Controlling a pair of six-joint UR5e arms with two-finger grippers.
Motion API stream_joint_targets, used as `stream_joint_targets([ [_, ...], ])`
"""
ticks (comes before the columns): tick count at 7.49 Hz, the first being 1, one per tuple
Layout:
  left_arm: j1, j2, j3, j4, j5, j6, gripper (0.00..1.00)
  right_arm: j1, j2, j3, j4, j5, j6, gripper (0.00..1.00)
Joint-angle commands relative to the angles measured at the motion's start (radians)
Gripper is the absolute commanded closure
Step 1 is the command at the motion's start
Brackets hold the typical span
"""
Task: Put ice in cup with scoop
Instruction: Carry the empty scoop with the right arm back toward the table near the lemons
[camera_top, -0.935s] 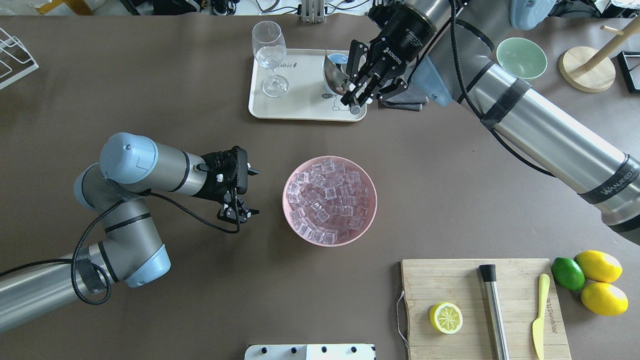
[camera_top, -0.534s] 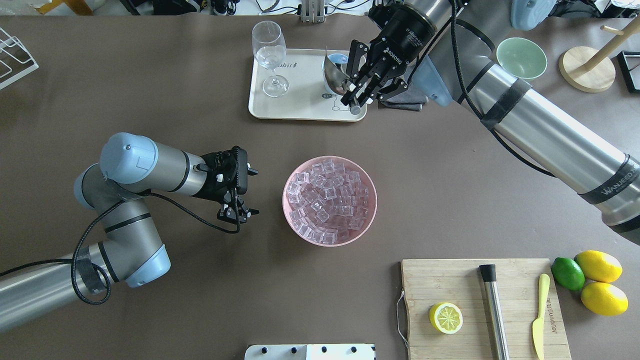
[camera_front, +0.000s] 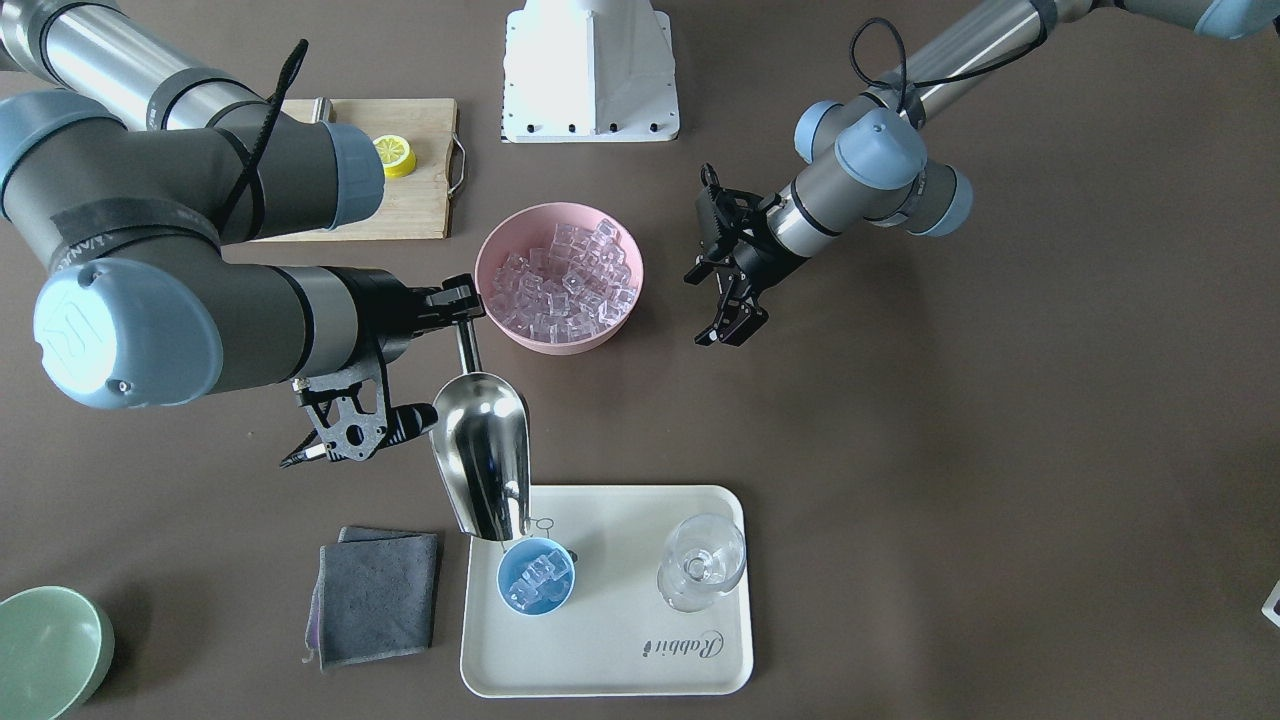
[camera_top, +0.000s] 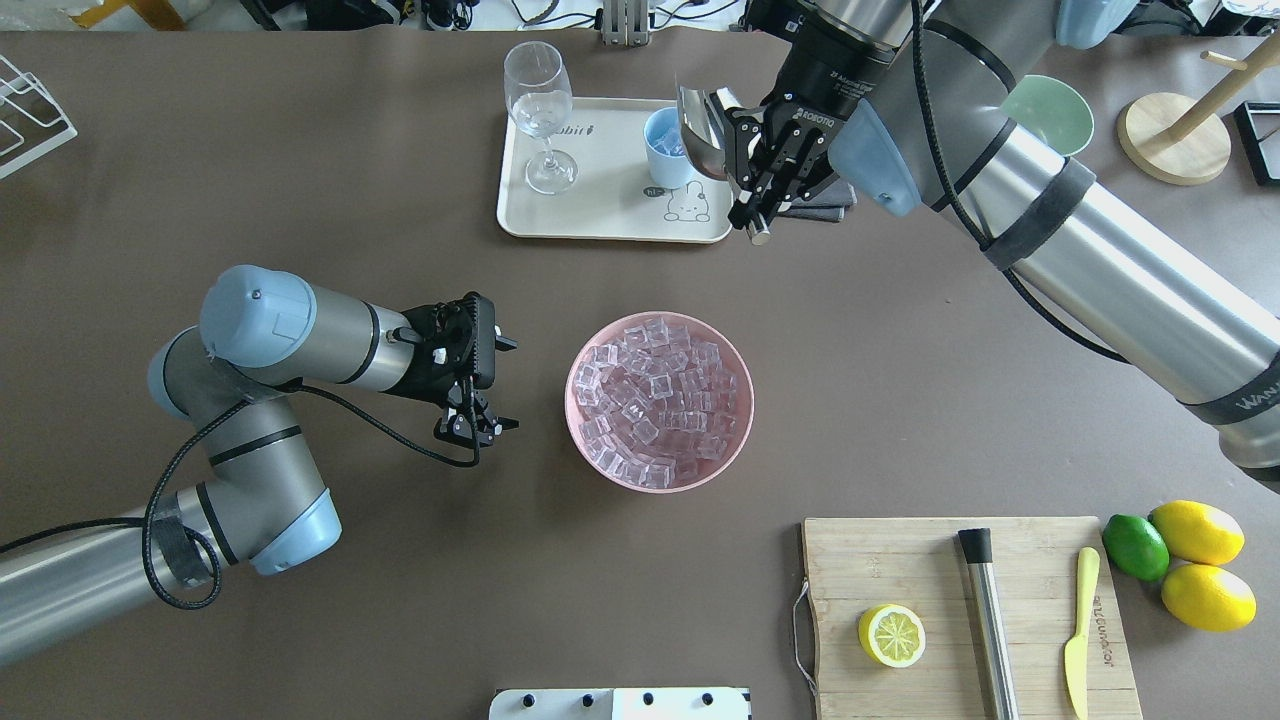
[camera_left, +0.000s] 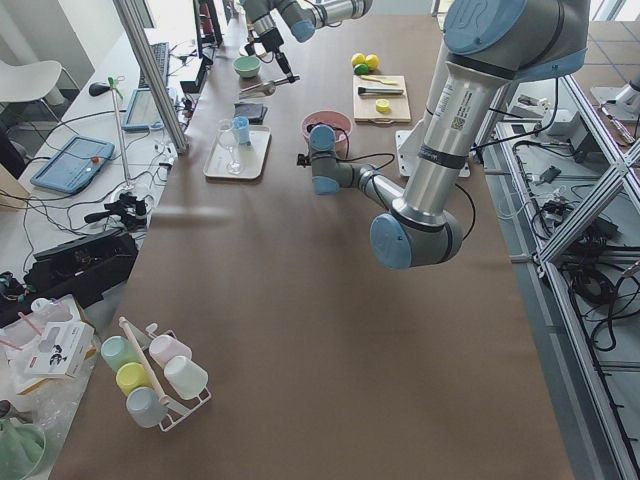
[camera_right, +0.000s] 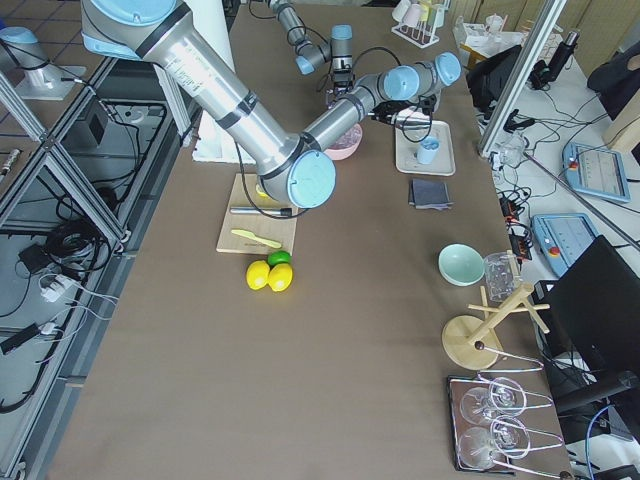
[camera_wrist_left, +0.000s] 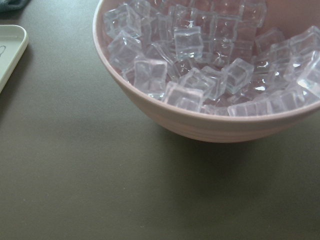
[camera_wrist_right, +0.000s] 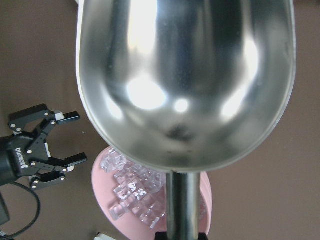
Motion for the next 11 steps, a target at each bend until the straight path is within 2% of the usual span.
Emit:
stream_joint_targets([
  [1,0.0,0.0,0.0,0.0,0.001,0.0,0.01,-0.005,-0.164,0.264,-0.008,-0.413,0.003,1.0],
  [2,-0.004,0.0,0.0,0.002,0.001,0.0,0.01,-0.011,-0.213,0.323,-0.039,-0.463,0.001,1.0],
  [4,-0.011,0.0,-0.002,0.005,0.003,0.0,0.01,-0.036,-0.375,0.389,-0.036,-0.453,0.021,1.0],
  [6,-0.031,0.0,-0.003,0.009,0.003,0.002,0.01,-0.041,-0.496,0.394,-0.031,-0.378,0.111,1.0],
  [8,-0.042,0.018,-0.018,0.012,0.004,0.002,0.01,-0.053,-0.588,0.473,-0.028,-0.37,0.159,1.0],
  [9,-0.048,0.02,-0.02,0.012,0.004,0.002,0.01,-0.071,-0.606,0.468,0.06,-0.372,0.234,1.0],
  [11,-0.054,0.021,-0.025,0.029,0.003,0.003,0.01,-0.126,-0.64,0.385,0.355,-0.379,0.447,1.0],
])
